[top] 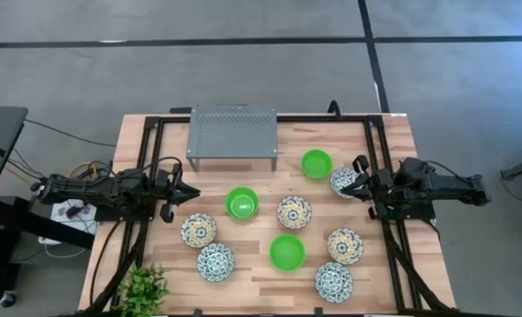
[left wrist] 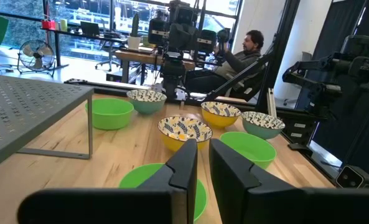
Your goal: Pick & Place Mini bowls
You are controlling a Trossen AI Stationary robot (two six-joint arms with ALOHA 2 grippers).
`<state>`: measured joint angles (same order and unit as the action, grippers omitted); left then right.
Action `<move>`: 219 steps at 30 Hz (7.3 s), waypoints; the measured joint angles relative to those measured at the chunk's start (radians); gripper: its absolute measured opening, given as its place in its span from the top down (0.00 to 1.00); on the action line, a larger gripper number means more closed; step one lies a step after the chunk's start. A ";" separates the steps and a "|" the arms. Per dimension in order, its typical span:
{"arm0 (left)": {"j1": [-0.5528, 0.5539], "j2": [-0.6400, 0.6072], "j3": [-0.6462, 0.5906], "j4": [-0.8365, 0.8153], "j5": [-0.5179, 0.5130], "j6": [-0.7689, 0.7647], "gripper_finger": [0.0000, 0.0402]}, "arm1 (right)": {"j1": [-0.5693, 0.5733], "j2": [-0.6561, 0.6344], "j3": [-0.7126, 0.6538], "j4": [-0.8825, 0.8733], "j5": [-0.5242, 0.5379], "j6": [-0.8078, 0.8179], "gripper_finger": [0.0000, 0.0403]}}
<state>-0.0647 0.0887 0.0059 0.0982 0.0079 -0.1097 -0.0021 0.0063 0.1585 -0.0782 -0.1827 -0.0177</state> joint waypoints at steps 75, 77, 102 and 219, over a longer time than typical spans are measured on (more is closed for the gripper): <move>-0.302 0.668 0.523 -0.394 0.191 -0.192 0.70 | 0.000 0.000 0.000 0.012 0.019 -0.094 0.96; -0.359 0.704 0.523 -0.409 0.181 -0.230 0.70 | 0.000 0.000 0.000 0.017 0.042 -0.096 0.96; -0.518 1.077 0.523 -0.487 0.001 -0.341 0.70 | -0.063 0.450 0.123 0.413 0.187 -0.179 0.58; 0.392 0.944 0.742 -0.463 -0.562 0.450 0.47 | -0.015 0.804 0.151 0.520 0.180 -0.167 0.57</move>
<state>0.3271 1.0325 0.7479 -0.3647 -0.5541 0.3401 -0.0170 0.8103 0.3096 0.4417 -0.0029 -0.1848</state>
